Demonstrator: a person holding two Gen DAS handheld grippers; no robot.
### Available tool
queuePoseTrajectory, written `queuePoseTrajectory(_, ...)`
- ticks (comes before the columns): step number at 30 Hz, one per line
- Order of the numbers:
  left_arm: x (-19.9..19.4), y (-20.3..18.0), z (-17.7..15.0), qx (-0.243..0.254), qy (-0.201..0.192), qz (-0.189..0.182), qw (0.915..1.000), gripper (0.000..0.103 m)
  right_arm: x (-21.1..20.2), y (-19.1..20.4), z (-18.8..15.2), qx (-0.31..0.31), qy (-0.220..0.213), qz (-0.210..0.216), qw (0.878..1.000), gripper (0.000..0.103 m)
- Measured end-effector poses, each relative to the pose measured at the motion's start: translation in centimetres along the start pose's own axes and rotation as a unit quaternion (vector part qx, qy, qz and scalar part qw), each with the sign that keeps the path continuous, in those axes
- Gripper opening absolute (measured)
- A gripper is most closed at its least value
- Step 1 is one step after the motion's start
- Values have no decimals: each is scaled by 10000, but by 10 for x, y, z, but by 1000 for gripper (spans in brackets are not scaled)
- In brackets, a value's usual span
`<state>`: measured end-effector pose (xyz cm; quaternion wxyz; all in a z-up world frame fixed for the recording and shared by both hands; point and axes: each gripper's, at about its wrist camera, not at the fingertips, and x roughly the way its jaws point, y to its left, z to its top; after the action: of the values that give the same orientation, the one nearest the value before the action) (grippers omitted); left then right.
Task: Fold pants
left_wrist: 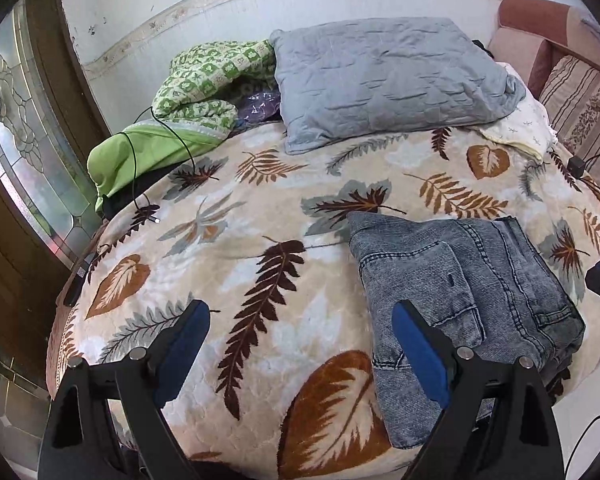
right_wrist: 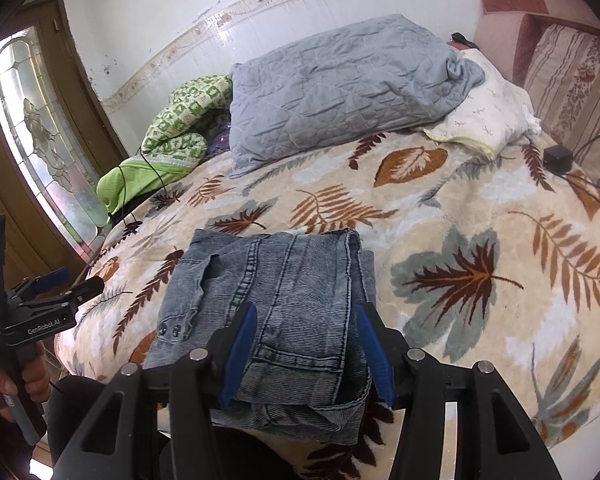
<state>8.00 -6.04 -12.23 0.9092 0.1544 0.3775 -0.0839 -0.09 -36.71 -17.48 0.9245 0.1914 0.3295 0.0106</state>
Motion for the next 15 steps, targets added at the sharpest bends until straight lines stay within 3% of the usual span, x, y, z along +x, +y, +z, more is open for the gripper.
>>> queuePoseTrajectory(15,24,-11,4,89,213,-29,9997,93,17,-20,3,281,147,43,9995,57)
